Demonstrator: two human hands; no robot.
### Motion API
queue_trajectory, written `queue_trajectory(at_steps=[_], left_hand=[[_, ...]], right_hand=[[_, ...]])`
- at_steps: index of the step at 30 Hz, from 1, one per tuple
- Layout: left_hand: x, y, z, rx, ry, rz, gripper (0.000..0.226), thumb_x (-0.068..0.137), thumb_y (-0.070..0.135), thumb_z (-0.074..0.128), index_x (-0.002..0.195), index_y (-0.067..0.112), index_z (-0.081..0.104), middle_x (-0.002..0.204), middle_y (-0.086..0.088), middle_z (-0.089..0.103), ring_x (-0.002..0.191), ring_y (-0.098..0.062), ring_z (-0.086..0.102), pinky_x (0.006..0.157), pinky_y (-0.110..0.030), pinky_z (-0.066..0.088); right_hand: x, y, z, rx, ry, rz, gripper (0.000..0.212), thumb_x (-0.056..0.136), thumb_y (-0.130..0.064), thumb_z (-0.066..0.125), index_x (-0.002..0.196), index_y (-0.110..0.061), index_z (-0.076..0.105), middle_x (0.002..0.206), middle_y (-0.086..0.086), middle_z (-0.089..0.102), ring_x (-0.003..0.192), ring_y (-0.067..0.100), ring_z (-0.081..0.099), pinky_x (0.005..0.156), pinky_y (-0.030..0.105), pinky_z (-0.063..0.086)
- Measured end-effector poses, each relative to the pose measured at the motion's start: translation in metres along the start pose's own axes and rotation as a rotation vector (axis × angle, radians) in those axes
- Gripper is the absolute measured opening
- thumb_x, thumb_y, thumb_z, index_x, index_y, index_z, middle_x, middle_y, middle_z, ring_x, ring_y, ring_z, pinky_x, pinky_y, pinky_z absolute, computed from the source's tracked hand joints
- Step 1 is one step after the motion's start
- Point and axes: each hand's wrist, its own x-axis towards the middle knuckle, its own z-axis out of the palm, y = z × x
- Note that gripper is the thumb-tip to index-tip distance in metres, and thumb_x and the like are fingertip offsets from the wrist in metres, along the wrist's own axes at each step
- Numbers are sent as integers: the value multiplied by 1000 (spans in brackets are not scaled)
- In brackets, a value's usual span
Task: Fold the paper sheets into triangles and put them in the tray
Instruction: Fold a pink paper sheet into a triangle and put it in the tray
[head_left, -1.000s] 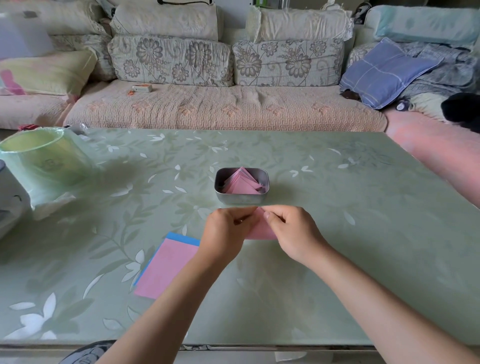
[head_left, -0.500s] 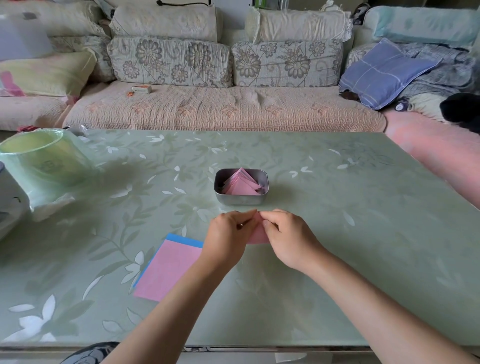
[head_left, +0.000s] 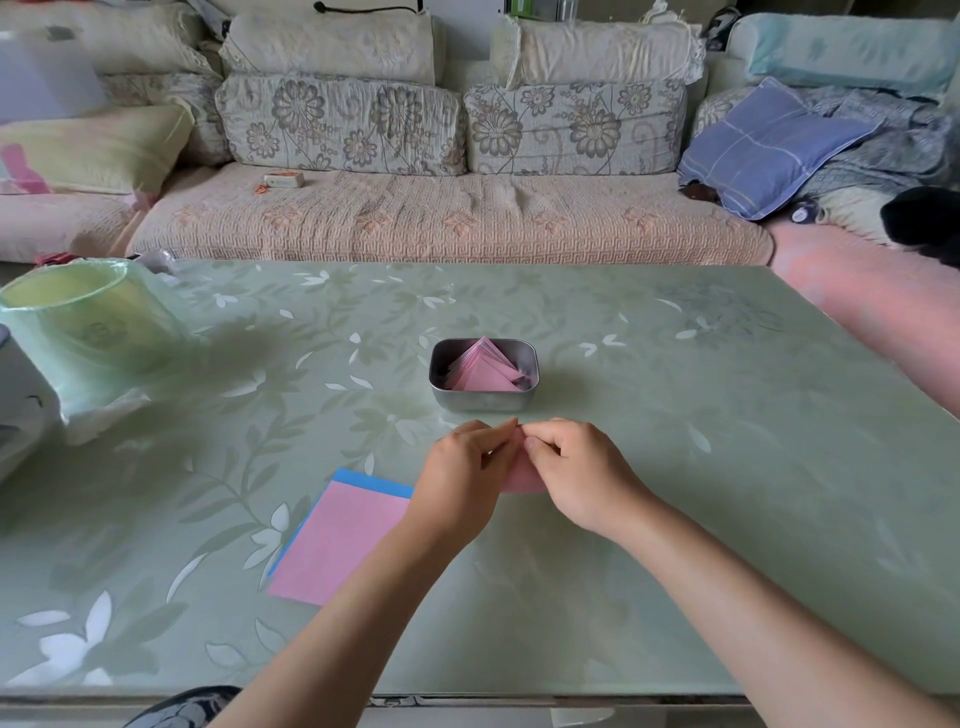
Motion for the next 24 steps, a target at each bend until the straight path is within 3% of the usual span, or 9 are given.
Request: queue_trajectory(at_steps=[4, 6, 9, 12, 16, 20, 24], left_hand=[[0, -1, 0, 20, -9, 8, 25, 100, 26, 55, 119, 25, 71, 79, -1, 55, 67, -6, 47, 59, -12, 34], [0, 0, -1, 30, -4, -5, 27, 100, 28, 55, 122, 26, 70, 82, 2, 57, 69, -5, 49, 60, -10, 35], [-1, 1, -3, 28, 34, -55, 32, 98, 33, 57, 129, 27, 65, 90, 9, 61, 75, 4, 56, 64, -3, 37], [-2, 4, -4, -3, 79, -51, 27, 97, 30, 60, 123, 27, 69, 87, 7, 63, 74, 4, 56, 63, -6, 38], [-2, 5, -4, -27, 91, -32, 22, 98, 27, 60, 114, 27, 74, 87, 2, 65, 77, -5, 58, 63, -10, 39], [-3, 3, -3, -20, 53, -34, 19, 99, 23, 58, 101, 16, 75, 88, -9, 64, 81, -24, 60, 69, -26, 44], [-3, 4, -4, -38, 40, -34, 20, 98, 24, 58, 107, 26, 76, 84, -6, 61, 74, -16, 55, 61, -15, 37]], right_hand=[[2, 0, 1, 29, 2, 37, 32, 99, -20, 48, 71, -26, 63, 64, -4, 57, 62, 15, 48, 59, 28, 38], [3, 0, -1, 51, 31, 73, 28, 98, -25, 54, 75, -31, 71, 66, -13, 65, 63, 9, 56, 62, 25, 46], [3, -2, -4, 61, 55, 90, 22, 96, -27, 59, 82, -22, 75, 76, -4, 73, 77, 17, 67, 71, 31, 53], [2, -5, -4, 37, 80, 73, 24, 97, -27, 57, 81, -21, 73, 73, -4, 70, 72, 17, 62, 66, 29, 50], [1, -6, 1, -80, 57, 22, 30, 101, -25, 46, 82, -6, 61, 78, 14, 62, 80, 33, 56, 66, 38, 45], [-1, -7, 1, -138, 36, -16, 30, 102, -22, 45, 79, -10, 60, 81, 5, 60, 82, 29, 56, 77, 41, 47], [0, -4, 0, -122, 61, 10, 25, 100, -25, 50, 83, -19, 67, 77, -5, 62, 80, 22, 58, 76, 36, 48]])
